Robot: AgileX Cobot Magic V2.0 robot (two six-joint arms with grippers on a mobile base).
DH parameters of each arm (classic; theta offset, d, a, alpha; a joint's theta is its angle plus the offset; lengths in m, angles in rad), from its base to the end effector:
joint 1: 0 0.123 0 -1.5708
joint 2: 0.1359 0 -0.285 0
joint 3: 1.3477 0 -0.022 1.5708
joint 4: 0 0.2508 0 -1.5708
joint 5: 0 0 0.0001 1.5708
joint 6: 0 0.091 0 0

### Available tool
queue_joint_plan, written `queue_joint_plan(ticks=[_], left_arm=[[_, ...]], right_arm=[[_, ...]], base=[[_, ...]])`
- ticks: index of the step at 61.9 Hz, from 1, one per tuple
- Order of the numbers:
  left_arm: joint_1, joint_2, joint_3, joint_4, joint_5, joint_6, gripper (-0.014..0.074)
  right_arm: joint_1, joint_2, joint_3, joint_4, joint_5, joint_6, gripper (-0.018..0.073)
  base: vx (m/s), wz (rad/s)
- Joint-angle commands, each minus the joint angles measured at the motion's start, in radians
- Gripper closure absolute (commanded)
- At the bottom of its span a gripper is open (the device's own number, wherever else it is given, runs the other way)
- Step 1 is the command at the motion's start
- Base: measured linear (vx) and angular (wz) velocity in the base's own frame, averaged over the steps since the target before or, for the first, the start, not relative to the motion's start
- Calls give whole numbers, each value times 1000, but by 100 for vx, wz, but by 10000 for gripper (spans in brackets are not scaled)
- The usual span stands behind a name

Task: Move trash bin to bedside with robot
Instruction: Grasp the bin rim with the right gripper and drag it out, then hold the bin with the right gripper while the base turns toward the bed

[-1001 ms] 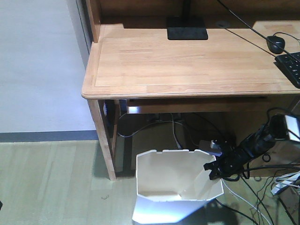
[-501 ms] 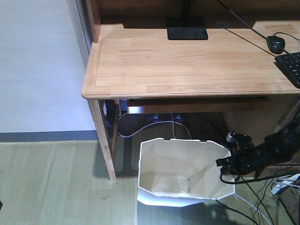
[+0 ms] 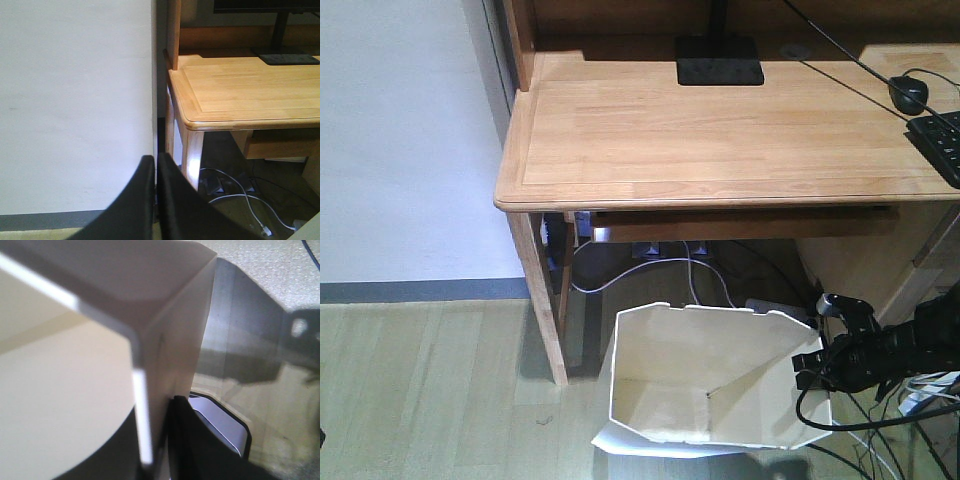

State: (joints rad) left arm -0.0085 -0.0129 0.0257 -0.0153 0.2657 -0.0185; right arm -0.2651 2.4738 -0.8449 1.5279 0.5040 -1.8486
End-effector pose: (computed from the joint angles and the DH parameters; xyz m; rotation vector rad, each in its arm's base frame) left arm 0.0549 -0.0008 0.1811 -0.0189 1.7621 -0.0339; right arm 0.2772 -0.0297 -0.0622 -0.0916 2.9036 0.7124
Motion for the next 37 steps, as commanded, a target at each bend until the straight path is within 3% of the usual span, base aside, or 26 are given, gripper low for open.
queue_joint_plan(ticks=[1,37], left_arm=[[-6,-14,19,-3,-69,-4,602],[-6,-14,19,-3,-69,-4,602]], right_arm=[[-2,-68,-4,11,235,-12,564],[-2,-68,-4,11,235,-11,564]], base=[[0,0],[0,0]])
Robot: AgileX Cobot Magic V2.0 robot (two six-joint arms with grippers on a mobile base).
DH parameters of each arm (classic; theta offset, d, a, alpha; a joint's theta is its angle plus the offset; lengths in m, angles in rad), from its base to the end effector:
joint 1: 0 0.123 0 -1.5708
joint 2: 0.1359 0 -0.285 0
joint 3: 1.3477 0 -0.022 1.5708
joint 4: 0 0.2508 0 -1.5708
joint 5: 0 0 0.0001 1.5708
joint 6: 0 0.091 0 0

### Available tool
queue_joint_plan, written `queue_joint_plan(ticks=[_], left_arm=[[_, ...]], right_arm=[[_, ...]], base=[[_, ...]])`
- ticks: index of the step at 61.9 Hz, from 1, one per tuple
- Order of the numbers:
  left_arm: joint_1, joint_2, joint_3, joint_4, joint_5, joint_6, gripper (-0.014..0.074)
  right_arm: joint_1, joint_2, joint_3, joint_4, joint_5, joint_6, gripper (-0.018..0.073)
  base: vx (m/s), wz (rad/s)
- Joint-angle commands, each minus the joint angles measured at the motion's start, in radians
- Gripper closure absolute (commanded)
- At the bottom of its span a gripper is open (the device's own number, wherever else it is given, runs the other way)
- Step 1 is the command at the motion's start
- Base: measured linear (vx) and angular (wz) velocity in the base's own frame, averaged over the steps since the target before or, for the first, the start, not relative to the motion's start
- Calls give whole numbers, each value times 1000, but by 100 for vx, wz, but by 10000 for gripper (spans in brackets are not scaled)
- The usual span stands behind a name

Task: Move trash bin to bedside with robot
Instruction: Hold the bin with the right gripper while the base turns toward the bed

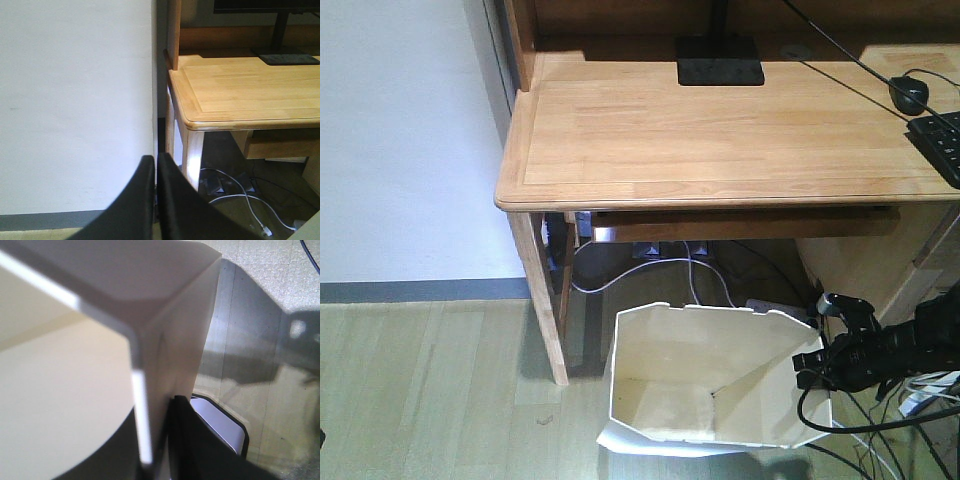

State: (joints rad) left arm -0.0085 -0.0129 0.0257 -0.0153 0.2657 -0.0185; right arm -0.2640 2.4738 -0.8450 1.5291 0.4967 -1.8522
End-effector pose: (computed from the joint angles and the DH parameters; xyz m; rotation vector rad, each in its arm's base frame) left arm 0.0549 -0.0008 0.1811 -0.0189 1.7621 -0.0339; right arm 0.2772 -0.0300 -0.0625 -0.0967 2.9068 0.7018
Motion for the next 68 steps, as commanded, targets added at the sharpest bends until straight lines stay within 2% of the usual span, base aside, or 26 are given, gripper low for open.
queue_joint_plan(ticks=[1,31,68], left_arm=[[-6,-14,19,-3,-69,-4,602],[-6,-14,19,-3,-69,-4,602],[-6,-14,19,-3,-69,-4,602]], right_arm=[[-3,-68,-4,10,243,-8,564],[-3,-68,-4,10,243,-8,564],[-3,-68,-4,10,243,-8,564]], base=[[0,0],[-5,18],[-8,55]])
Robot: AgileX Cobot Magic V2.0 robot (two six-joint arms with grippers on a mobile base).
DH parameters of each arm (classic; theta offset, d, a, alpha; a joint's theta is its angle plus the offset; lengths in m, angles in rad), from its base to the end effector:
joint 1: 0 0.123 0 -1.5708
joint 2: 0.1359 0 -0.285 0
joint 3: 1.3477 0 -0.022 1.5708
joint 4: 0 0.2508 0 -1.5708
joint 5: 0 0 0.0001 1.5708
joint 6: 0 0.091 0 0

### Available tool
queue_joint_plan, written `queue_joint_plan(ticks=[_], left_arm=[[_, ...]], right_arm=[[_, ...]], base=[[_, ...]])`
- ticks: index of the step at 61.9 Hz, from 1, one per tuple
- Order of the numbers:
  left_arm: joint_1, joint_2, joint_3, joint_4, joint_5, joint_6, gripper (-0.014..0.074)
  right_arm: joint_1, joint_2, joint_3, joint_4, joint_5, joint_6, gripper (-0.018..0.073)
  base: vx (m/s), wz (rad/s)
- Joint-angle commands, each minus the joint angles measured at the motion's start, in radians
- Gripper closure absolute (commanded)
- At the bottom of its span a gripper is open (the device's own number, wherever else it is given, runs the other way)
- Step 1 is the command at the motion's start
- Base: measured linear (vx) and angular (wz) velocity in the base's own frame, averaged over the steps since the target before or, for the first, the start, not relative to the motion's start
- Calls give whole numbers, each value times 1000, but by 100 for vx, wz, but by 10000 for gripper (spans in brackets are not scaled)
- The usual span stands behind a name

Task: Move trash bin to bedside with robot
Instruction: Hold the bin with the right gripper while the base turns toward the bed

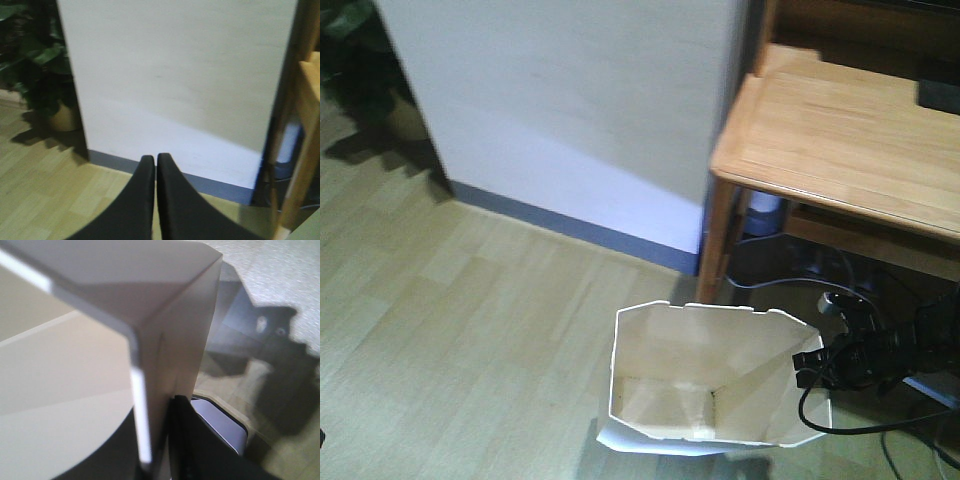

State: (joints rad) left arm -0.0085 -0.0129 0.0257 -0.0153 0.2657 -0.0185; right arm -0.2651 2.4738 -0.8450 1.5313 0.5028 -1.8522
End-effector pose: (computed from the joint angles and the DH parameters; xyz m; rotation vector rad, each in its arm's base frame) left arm 0.0549 -0.0008 0.1811 -0.0189 1.7621 -0.0339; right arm 0.2774 -0.0298 -0.0622 -0.0919 2.9027 0.7097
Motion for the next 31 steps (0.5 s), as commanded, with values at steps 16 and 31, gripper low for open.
queue_joint_plan(ticks=[16,31], left_arm=[[-6,-14,19,-3,-69,-4,602],[-6,-14,19,-3,-69,-4,602]], right_arm=[[-2,-68,-4,8,237,-8,564],[-2,-68,-4,8,237,-8,564]], base=[[-2,59],[5,57]])
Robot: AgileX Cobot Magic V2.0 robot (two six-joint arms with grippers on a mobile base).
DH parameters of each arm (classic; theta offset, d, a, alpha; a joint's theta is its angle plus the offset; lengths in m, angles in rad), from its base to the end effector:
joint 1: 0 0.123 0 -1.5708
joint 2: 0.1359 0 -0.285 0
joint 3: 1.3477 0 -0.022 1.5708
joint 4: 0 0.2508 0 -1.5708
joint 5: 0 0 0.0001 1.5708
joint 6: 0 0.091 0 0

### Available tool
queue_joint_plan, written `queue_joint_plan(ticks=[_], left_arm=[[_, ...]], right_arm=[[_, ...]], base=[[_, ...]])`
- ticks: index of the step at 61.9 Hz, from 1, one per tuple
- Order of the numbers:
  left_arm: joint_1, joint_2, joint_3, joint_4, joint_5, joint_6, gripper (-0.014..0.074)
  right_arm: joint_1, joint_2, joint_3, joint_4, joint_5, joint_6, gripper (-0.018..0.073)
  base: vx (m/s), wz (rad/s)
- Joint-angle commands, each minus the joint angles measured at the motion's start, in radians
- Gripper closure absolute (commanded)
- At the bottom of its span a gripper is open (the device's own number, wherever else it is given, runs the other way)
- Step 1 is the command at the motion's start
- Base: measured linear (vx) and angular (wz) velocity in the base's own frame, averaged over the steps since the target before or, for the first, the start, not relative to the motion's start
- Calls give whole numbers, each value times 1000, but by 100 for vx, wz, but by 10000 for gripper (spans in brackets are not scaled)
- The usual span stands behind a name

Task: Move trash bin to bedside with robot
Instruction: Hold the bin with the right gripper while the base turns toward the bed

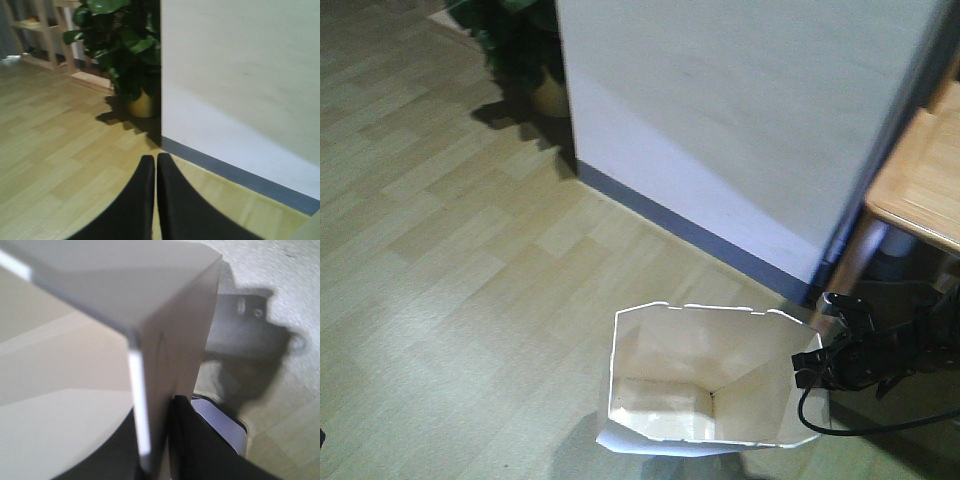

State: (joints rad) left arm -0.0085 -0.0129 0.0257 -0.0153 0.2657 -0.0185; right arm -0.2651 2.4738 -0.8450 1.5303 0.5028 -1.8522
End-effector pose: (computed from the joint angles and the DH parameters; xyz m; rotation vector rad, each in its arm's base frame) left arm 0.0549 -0.0008 0.1811 -0.0189 1.7621 -0.0339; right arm 0.2774 -0.0298 -0.0622 -0.0933 2.9029 0.7098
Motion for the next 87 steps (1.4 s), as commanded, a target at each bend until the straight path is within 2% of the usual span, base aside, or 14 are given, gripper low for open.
queue_joint_plan(ticks=[1,87], left_arm=[[-6,-14,19,-3,-69,-4,602],[-6,-14,19,-3,-69,-4,602]], right_arm=[[-2,-68,-4,8,237,-8,564],[-2,-68,-4,8,237,-8,564]], base=[[8,54],[15,54]])
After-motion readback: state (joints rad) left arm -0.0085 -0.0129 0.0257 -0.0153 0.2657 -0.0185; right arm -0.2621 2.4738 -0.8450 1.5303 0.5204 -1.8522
